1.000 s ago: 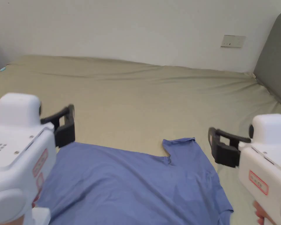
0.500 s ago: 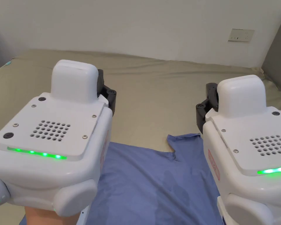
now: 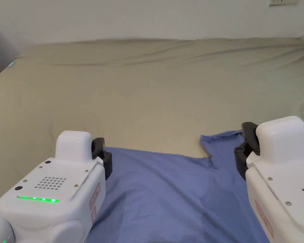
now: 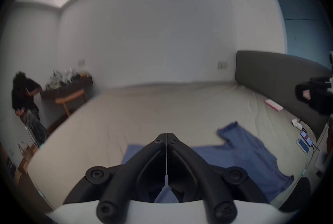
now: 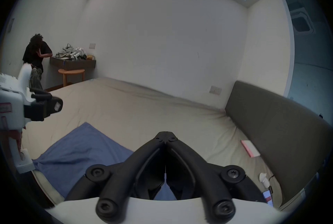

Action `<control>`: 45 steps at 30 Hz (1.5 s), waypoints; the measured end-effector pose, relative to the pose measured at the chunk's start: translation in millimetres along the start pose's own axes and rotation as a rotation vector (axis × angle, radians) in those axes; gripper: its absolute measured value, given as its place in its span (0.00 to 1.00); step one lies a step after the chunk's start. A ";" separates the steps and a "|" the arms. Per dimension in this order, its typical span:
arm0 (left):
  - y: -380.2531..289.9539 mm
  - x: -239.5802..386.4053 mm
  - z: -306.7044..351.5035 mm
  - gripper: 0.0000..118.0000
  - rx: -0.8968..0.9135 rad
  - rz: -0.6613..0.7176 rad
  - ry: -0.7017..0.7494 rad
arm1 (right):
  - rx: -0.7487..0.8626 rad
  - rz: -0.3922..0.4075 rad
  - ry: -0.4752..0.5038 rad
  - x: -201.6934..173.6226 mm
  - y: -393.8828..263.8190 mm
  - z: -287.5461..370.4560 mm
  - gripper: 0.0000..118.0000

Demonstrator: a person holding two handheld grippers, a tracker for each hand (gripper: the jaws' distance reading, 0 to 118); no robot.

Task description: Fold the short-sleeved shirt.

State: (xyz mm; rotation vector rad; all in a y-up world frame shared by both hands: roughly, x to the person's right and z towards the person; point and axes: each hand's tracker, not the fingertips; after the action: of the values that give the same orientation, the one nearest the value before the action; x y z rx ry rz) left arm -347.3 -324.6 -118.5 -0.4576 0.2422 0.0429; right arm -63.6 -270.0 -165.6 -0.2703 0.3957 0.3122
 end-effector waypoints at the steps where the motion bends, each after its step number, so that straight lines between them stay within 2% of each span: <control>1: -10.1 -10.1 -18.9 0.00 -0.049 -0.007 0.023 | -0.036 -0.013 0.003 4.2 -7.5 -9.4 0.01; 4: -35.5 -46.9 -75.5 0.00 -0.163 -0.016 0.106 | -0.113 -0.033 -0.007 18.9 -27.2 -32.5 0.01; 5: -41.2 -61.7 -94.2 0.03 -0.184 -0.001 0.135 | -0.126 -0.039 -0.022 23.5 -33.2 -38.1 0.01; 6: -44.4 -76.5 -113.5 0.15 -0.212 0.010 0.155 | -0.146 -0.044 -0.036 35.8 -48.2 -49.0 0.01; 8: -45.2 -102.1 -150.9 0.54 -0.263 0.066 0.156 | -0.181 -0.061 -0.045 48.4 -64.0 -62.4 0.01; 11: -37.1 -128.1 -210.2 0.88 -0.357 0.071 0.181 | -0.257 -0.087 -0.071 51.6 -78.5 -78.9 0.01; 12: -33.1 -132.0 -225.9 0.91 -0.356 0.065 0.179 | -0.272 -0.077 -0.068 52.2 -85.1 -84.0 0.01; 15: -31.5 -142.9 -262.1 0.91 -0.367 0.060 0.198 | -0.306 -0.061 -0.071 49.6 -95.1 -89.8 0.01; 17: -34.8 -148.5 -281.2 0.88 -0.412 0.070 0.191 | -0.328 -0.068 -0.063 51.1 -99.8 -92.8 0.01; 18: -36.7 -147.4 -289.4 0.82 -0.431 0.055 0.253 | -0.338 -0.066 -0.066 48.7 -99.6 -92.2 0.01; 20: -40.4 -144.9 -298.7 0.67 -0.455 0.058 0.202 | -0.362 -0.052 -0.075 48.1 -102.8 -95.6 0.01; 23: -54.6 -134.8 -306.1 0.59 -0.496 0.040 0.191 | -0.380 -0.058 -0.072 47.7 -103.0 -96.8 0.01; 25: -49.2 -131.1 -295.4 0.41 -0.460 0.064 0.193 | -0.384 -0.054 -0.073 47.8 -102.1 -97.2 0.01; 26: -47.6 -126.0 -292.4 0.17 -0.466 0.073 0.165 | -0.382 -0.053 -0.073 47.8 -101.3 -96.8 0.01; 27: -46.0 -120.1 -289.0 0.00 -0.460 0.028 0.162 | -0.382 -0.053 -0.071 48.6 -100.0 -97.8 0.01; 28: -44.7 -113.7 -287.6 0.00 -0.468 -0.020 0.112 | -0.382 -0.057 -0.066 49.8 -98.5 -99.7 0.01; 30: -45.5 -97.3 -279.8 0.00 -0.455 -0.131 0.154 | -0.380 -0.064 -0.056 54.4 -95.0 -104.6 0.01; 34: -30.3 -104.8 -244.1 0.00 -0.379 -0.014 0.102 | -0.371 -0.085 -0.046 68.3 -77.4 -114.4 0.01; 37: -13.4 -114.8 -201.9 0.01 -0.276 0.013 0.099 | -0.376 -0.089 -0.040 84.8 -68.4 -133.3 0.01; 38: -8.2 -114.4 -184.8 0.00 -0.246 0.018 0.089 | -0.410 -0.093 -0.012 92.3 -68.5 -143.0 0.02; 39: -3.4 -113.4 -168.4 0.00 -0.221 0.003 0.080 | -0.442 -0.116 0.025 102.2 -73.7 -158.0 0.06; 40: -0.3 -117.6 -158.6 0.00 -0.199 -0.009 0.079 | -0.479 -0.136 0.064 108.6 -77.8 -170.6 0.21; 41: 2.2 -117.7 -145.0 0.01 -0.187 -0.020 0.084 | -0.543 -0.151 0.080 114.1 -86.3 -186.3 0.58; 42: 4.0 -117.2 -130.5 0.01 -0.164 -0.025 0.086 | -0.578 -0.170 0.099 121.0 -97.1 -202.3 0.80; 43: 4.7 -116.8 -120.5 0.00 -0.157 -0.037 0.085 | -0.617 -0.165 0.075 124.4 -106.7 -214.9 0.90; 45: 3.6 -118.3 -102.5 0.00 -0.142 -0.027 0.088 | -0.686 -0.145 0.041 131.3 -125.1 -240.8 0.91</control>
State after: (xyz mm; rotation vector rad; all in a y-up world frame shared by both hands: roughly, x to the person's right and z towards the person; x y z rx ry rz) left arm -485.2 -365.1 -180.7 -0.6052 0.3207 0.0131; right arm 14.7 -428.8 -409.6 -0.9735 0.2963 0.2922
